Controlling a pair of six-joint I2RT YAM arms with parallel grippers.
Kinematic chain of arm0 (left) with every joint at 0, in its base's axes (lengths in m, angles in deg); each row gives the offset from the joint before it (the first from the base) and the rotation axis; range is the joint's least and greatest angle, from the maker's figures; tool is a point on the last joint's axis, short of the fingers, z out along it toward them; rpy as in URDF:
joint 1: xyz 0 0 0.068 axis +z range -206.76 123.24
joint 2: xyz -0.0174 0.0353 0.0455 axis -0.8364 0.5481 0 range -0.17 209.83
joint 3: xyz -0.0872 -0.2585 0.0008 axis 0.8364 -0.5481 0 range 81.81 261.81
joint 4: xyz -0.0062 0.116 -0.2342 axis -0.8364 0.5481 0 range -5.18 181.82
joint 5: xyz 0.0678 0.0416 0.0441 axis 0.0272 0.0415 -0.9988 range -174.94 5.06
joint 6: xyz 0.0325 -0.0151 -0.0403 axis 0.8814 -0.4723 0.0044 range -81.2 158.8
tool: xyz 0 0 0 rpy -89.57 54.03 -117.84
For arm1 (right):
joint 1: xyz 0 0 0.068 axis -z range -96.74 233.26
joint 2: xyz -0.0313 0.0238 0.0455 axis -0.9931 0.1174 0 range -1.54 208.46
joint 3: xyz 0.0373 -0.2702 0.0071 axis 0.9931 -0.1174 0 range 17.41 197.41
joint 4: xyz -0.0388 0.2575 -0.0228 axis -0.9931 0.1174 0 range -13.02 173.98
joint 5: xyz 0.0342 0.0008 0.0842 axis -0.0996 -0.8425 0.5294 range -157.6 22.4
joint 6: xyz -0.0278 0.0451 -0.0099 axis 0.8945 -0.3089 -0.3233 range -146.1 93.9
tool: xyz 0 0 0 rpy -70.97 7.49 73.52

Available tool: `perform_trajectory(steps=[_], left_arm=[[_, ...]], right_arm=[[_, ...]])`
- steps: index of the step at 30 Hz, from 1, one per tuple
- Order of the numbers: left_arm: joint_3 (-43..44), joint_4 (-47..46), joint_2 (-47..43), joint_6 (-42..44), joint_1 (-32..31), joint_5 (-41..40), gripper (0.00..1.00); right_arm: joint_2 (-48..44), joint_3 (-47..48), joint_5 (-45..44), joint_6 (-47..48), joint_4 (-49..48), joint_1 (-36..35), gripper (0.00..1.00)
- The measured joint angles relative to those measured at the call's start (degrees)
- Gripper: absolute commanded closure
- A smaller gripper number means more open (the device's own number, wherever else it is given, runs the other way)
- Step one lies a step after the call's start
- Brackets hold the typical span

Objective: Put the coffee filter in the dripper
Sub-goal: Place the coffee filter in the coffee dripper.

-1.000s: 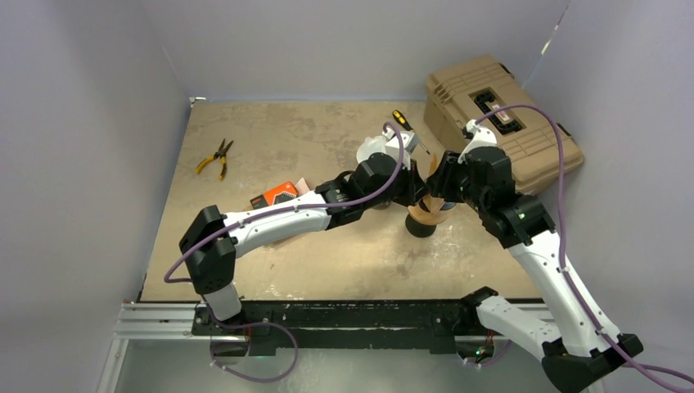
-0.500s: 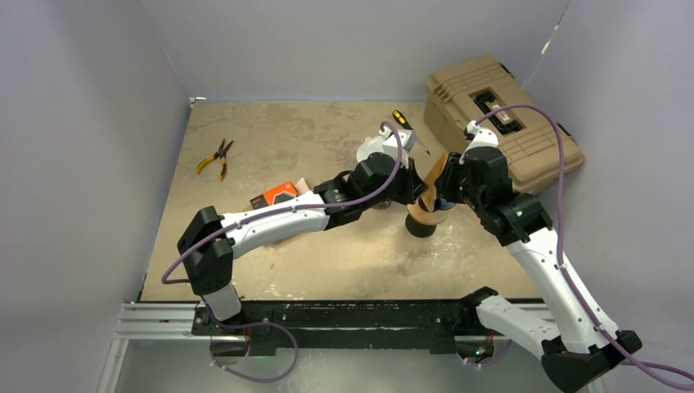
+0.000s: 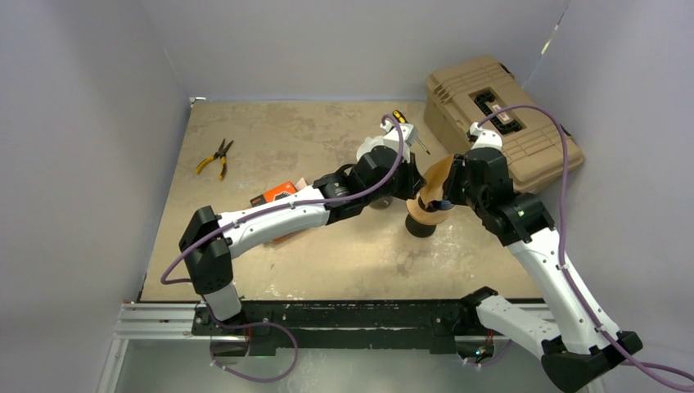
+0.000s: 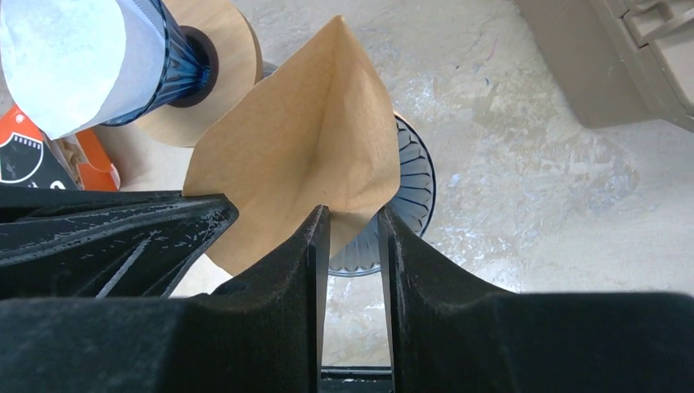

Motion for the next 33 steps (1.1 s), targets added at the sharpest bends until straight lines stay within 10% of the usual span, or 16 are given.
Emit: perform_trajectory(steps=[15,24,33], left_arm=[[2.29,2.45,1.49,0.37,0.0,1.51,1.0],[2.27,0.13,2.27,-1.31,0.0,3.8,1.0],[1.75,-0.31,2.27,-2.05,0.02,3.72,1.0]], right_arm=[[1.38,5.81,0.98,-0.2,1.92,0.0,0.41],[2.86,5.77,5.6,-1.11,-3.26,0.0,0.41],[3.15,4.76,6.05,-0.39,-3.82,0.28,0.16]])
